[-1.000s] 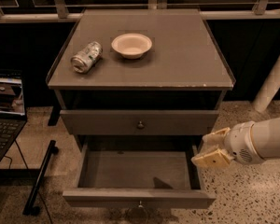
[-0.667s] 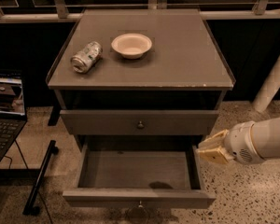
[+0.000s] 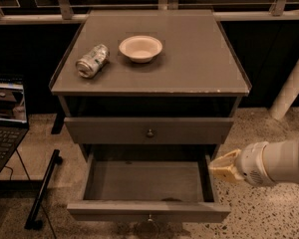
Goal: Close middle drawer
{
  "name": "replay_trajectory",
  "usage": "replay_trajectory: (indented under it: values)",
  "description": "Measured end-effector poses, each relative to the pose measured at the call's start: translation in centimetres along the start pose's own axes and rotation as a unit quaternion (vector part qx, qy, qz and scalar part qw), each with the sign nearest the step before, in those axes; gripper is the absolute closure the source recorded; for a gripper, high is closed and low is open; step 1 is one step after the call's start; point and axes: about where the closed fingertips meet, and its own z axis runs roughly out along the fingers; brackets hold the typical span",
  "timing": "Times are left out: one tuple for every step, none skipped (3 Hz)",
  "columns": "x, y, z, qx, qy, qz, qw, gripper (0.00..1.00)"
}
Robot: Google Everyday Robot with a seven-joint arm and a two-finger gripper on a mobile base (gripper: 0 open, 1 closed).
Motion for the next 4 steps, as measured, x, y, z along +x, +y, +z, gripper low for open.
replay_trajectory:
  values:
    - [4.8,0.3,3.8,0.016,-0.020,0.063,0.9977,1.00]
    - [8.9,0.3,6.8,0.036,-0.030,0.123,0.9913,1.00]
    - [12.8,0.1,9.6,0.048,-0.025,0.179,0.9824,1.00]
    - [16.5,-0.1,12.4,0.043,-0.011,0.232,0.9718,1.00]
